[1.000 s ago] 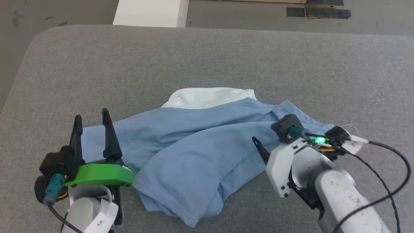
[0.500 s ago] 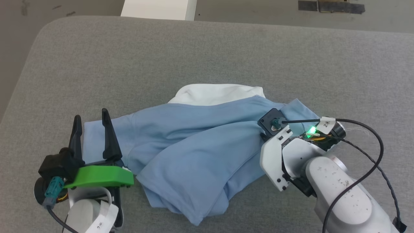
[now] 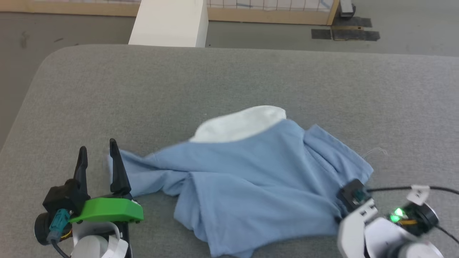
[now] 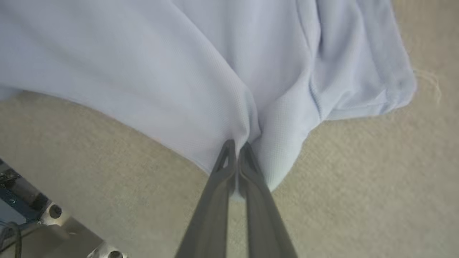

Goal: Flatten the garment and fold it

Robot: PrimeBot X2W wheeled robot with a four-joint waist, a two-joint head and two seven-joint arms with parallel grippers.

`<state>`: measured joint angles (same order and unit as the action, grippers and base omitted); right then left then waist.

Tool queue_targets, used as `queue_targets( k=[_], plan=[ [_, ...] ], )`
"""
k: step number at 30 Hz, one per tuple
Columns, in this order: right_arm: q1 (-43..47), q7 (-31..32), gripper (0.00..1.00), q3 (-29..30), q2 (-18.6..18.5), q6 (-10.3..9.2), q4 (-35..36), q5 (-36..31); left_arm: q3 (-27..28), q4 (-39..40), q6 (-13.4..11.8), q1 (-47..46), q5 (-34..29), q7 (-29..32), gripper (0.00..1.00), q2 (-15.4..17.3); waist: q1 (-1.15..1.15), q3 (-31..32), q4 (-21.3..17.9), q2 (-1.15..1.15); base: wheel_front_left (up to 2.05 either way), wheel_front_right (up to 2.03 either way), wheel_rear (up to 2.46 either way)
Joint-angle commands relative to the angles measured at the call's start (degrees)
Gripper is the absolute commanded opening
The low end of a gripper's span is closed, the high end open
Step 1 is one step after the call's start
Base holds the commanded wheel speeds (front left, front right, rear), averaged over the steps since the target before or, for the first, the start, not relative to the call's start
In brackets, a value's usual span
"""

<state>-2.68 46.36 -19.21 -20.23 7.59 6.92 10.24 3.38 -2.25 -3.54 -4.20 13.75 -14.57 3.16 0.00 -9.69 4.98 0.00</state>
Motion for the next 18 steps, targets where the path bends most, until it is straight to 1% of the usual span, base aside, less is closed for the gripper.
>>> queue_targets(
  k=[1, 5, 7, 8, 9, 12, 15, 18],
  plan=[
    [3.1, 1.7, 0.0, 1.9, 0.2, -0.1, 1.5, 0.3, 0.4, 0.1, 0.3, 1.0, -0.4, -0.4, 1.0, -0.2, 0.0, 1.1, -1.2, 0.0, 0.0, 0.0, 0.0],
    [11.3, 6.8, 0.0, 8.2, 1.8, -0.1, 4.0, 0.1, 0.8, 0.0, 0.6, 1.3, -0.7, -0.4, 1.0, -0.2, 0.0, 1.6, -1.4, 0.0, 0.0, 0.0, 0.0],
    [14.2, 7.7, 0.0, 11.1, 3.3, -0.1, 4.7, -0.4, 0.8, -0.1, 0.8, 1.3, -0.7, -0.4, 1.0, -0.2, 0.0, 1.7, -1.4, 0.0, 0.0, 0.0, 0.0],
    [14.8, 7.0, 0.39, 12.1, 4.1, -0.1, 5.4, -0.7, 0.8, -0.2, 0.9, 1.3, -0.8, -0.4, 1.0, -0.2, 0.0, 1.8, -1.4, 0.0, 0.0, 0.0, 0.0],
    [15.4, 5.7, 1.0, 13.6, 5.4, -0.1, 6.0, -1.0, 0.8, -0.2, 1.0, 1.4, -0.9, -0.4, 1.0, -0.2, 0.0, 1.8, -1.4, 0.0, 0.0, 0.0, 0.0],
    [15.4, 0.1, 1.0, 16.6, 8.8, -0.1, 8.2, -1.5, 0.8, -0.3, 1.2, 1.5, -1.0, -0.4, 1.0, -0.2, 0.0, 1.9, -1.2, 0.0, 0.0, 0.0, 0.0],
    [13.6, -8.9, 1.0, 20.3, 12.3, -0.1, 9.7, -3.1, 0.9, -0.2, 1.3, 1.5, -1.2, -0.4, 1.0, -0.2, 0.0, 1.8, -1.2, 0.0, 0.0, 0.0, 0.0],
    [11.1, -15.7, 1.0, 21.5, 13.4, -0.1, 8.4, -5.1, 0.9, 0.0, 1.3, 1.3, -1.3, -0.4, 1.0, -0.2, 0.0, 1.3, -1.2, 0.0, 0.0, 0.0, 0.0]
  ],
)
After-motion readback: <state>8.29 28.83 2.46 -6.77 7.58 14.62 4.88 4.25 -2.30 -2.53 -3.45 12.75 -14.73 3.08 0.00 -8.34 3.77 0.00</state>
